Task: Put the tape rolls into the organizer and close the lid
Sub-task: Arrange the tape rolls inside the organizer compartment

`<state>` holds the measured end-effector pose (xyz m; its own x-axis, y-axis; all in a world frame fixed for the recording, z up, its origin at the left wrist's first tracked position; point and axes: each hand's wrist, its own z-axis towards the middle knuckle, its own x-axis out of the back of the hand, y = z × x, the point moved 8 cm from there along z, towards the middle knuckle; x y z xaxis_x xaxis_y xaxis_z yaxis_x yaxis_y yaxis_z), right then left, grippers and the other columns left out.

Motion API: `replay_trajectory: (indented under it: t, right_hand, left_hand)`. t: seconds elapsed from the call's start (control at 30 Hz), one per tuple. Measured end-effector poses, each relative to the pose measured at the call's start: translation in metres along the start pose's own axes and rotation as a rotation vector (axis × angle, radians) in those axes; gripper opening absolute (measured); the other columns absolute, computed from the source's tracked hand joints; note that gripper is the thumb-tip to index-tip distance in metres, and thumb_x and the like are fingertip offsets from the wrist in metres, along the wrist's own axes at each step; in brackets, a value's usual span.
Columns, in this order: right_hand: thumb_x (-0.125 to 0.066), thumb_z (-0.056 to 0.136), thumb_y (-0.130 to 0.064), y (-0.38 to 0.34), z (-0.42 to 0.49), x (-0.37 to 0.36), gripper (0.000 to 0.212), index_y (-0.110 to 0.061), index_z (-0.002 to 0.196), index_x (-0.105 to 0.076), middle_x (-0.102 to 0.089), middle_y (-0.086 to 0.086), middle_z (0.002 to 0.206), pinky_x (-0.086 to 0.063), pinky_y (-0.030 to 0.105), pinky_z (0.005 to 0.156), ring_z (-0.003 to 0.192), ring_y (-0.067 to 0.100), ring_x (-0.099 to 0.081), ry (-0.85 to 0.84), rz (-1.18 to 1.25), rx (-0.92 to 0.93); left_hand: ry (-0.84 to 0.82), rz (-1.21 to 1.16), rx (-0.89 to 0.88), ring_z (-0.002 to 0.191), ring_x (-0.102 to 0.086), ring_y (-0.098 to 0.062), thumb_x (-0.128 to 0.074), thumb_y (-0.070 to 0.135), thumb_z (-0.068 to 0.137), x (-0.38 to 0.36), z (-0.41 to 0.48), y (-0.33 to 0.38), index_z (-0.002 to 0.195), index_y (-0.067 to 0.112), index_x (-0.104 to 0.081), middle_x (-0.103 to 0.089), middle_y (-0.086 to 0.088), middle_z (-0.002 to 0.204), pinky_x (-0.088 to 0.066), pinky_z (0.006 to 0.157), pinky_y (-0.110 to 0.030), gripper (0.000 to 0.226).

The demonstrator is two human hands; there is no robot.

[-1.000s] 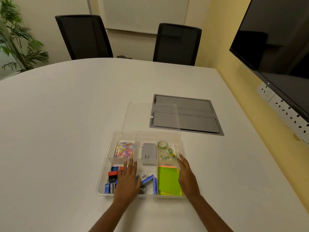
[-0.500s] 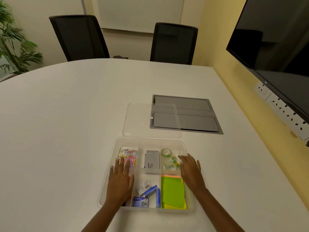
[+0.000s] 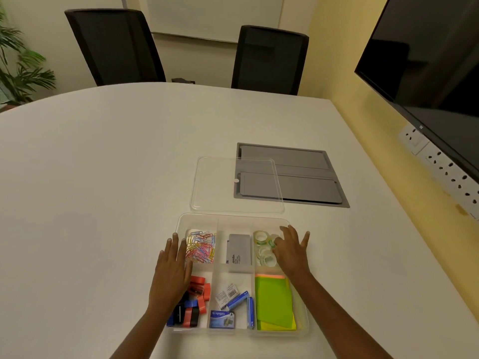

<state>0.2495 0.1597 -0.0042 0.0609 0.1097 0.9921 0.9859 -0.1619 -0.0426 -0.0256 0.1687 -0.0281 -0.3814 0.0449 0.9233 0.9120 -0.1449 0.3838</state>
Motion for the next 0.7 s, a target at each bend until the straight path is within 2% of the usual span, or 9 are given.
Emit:
replay_trajectory:
  t: [0.03, 0.1, 0.17, 0.27, 0.37, 0.53, 0.63, 0.7]
  right_hand:
    - [-0.092, 0.041, -0.011, -0.002, 0.002, 0.001, 0.034, -0.014, 0.069, -0.071, -0.071, 0.018, 0.104, -0.032, 0.072, 0.092, 0.107, 0.033, -0.063, 0.028, -0.065, 0.012]
    - [-0.095, 0.022, -0.011, -0.004, 0.007, 0.003, 0.047, -0.017, 0.061, -0.070, -0.074, 0.012, 0.086, -0.031, 0.069, 0.096, 0.088, 0.029, -0.071, 0.074, -0.076, 0.046]
    - [-0.094, 0.022, -0.010, -0.008, 0.010, 0.011, 0.046, -0.018, 0.060, -0.070, -0.073, 0.009, 0.078, -0.033, 0.067, 0.097, 0.078, 0.026, -0.071, 0.111, -0.115, 0.083]
    - [-0.094, 0.019, -0.010, -0.010, 0.011, 0.012, 0.044, -0.018, 0.055, -0.069, -0.068, 0.005, 0.064, -0.047, 0.066, 0.078, 0.065, 0.023, -0.069, 0.108, -0.177, 0.116]
    - [-0.094, 0.020, -0.011, -0.014, 0.008, 0.007, 0.048, -0.021, 0.061, -0.071, -0.067, 0.002, 0.063, -0.048, 0.064, 0.078, 0.062, 0.020, -0.068, 0.071, -0.184, 0.161]
    - [-0.093, 0.022, -0.009, -0.018, 0.006, -0.001, 0.067, -0.023, 0.084, -0.070, -0.073, 0.002, 0.080, -0.048, 0.060, 0.084, 0.073, 0.019, -0.071, 0.132, -0.159, 0.205]
    - [-0.089, 0.026, -0.001, -0.007, 0.003, -0.001, 0.061, -0.016, 0.081, -0.068, -0.073, 0.001, 0.072, -0.051, 0.059, 0.079, 0.066, 0.019, -0.071, 0.167, -0.090, 0.080]
    - [-0.083, 0.038, 0.008, -0.003, -0.002, -0.006, 0.049, -0.013, 0.080, -0.068, -0.072, 0.004, 0.068, -0.045, 0.064, 0.085, 0.066, 0.023, -0.070, 0.156, -0.061, 0.073]
  left_hand:
    - [0.005, -0.015, 0.001, 0.134, -0.030, -0.038, 0.011, 0.059, 0.082, 0.000, 0.000, 0.000, 0.135, 0.004, -0.031, -0.028, -0.023, 0.146, -0.027, 0.106, -0.048, 0.087]
    - [0.012, -0.035, 0.000, 0.136, -0.026, -0.036, 0.007, 0.059, 0.082, 0.000, -0.001, -0.001, 0.136, 0.005, -0.028, -0.023, -0.021, 0.148, -0.023, 0.108, -0.046, 0.084]
    - [0.004, -0.054, 0.005, 0.137, -0.025, -0.036, 0.003, 0.057, 0.083, 0.000, -0.001, -0.001, 0.137, 0.005, -0.028, -0.022, -0.020, 0.149, -0.022, 0.109, -0.045, 0.081]
    - [-0.012, -0.062, 0.012, 0.136, -0.027, -0.036, -0.003, 0.055, 0.084, -0.001, -0.001, -0.002, 0.136, 0.005, -0.030, -0.024, -0.020, 0.148, -0.023, 0.108, -0.045, 0.076]
    - [-0.010, -0.053, 0.002, 0.135, -0.028, -0.036, 0.010, 0.059, 0.082, -0.002, -0.001, -0.004, 0.135, 0.006, -0.032, -0.026, -0.020, 0.148, -0.019, 0.105, -0.040, 0.086]
    - [-0.012, -0.074, 0.013, 0.138, -0.021, -0.034, -0.007, 0.050, 0.080, -0.002, 0.000, -0.003, 0.137, 0.008, -0.027, -0.018, -0.018, 0.151, -0.018, 0.109, -0.041, 0.074]
    - [-0.016, -0.071, 0.018, 0.140, -0.018, -0.032, -0.005, 0.049, 0.079, -0.002, -0.001, -0.004, 0.139, 0.008, -0.024, -0.015, -0.016, 0.152, -0.013, 0.108, -0.036, 0.075]
    - [-0.013, -0.074, 0.016, 0.139, -0.019, -0.033, -0.005, 0.049, 0.079, -0.002, -0.001, -0.004, 0.139, 0.008, -0.024, -0.015, -0.017, 0.152, -0.014, 0.108, -0.037, 0.075]
